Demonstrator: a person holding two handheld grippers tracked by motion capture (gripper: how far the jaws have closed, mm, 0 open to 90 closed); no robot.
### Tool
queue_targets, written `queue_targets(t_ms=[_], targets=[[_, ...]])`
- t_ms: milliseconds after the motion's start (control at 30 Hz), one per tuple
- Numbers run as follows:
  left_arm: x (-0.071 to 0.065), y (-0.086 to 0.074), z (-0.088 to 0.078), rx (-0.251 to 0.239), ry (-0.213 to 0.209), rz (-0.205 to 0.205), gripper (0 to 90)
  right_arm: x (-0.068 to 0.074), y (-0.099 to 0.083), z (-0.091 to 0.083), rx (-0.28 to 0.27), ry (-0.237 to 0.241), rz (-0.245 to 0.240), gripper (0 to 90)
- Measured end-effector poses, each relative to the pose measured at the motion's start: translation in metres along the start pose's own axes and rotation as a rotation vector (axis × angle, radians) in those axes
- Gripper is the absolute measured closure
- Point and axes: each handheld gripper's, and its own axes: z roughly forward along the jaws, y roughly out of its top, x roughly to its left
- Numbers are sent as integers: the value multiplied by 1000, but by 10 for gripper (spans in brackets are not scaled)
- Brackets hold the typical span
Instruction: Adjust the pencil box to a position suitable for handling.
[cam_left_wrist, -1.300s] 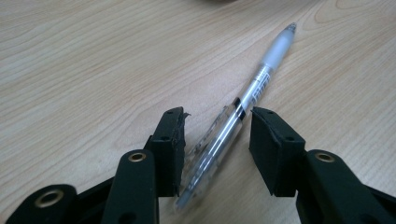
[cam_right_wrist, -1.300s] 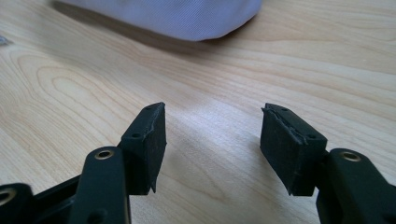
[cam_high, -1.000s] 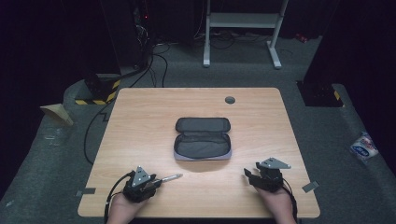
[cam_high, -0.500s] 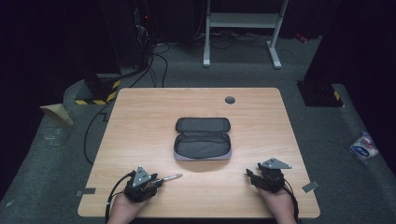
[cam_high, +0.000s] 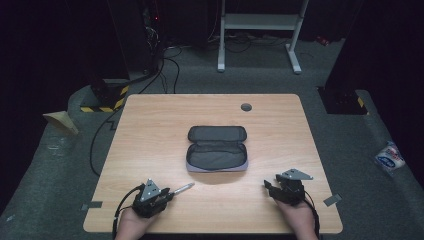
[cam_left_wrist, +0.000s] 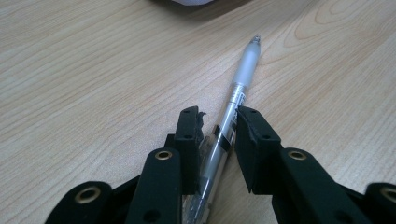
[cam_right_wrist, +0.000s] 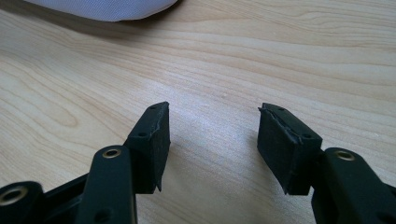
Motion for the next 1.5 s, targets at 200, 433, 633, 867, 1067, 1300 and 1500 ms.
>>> queue_targets(t_ms=[200, 433, 633, 867, 1067, 1300, 1500], targets=[[-1, 1, 0, 1, -9, 5, 725, 0, 0, 0, -2, -3, -10, 442], [-1, 2, -1, -22, -8, 2, 777, 1, 0, 0, -3, -4, -10, 445], [0, 2, -2, -28, -15, -14, 782, 0, 0, 0, -3, 0, -3, 447], [2, 1, -2, -32, -27, -9, 784, 0, 0, 1, -4, -4, -4, 448], [-1, 2, -3, -19, -2, 27, 784, 1, 1, 1, -4, -4, -6, 447], [-6, 3, -2, -14, 10, 47, 785, 1, -1, 0, -1, 15, -6, 447], [-8, 4, 0, -8, 31, 89, 721, 1, 0, 0, -1, 16, -7, 448]])
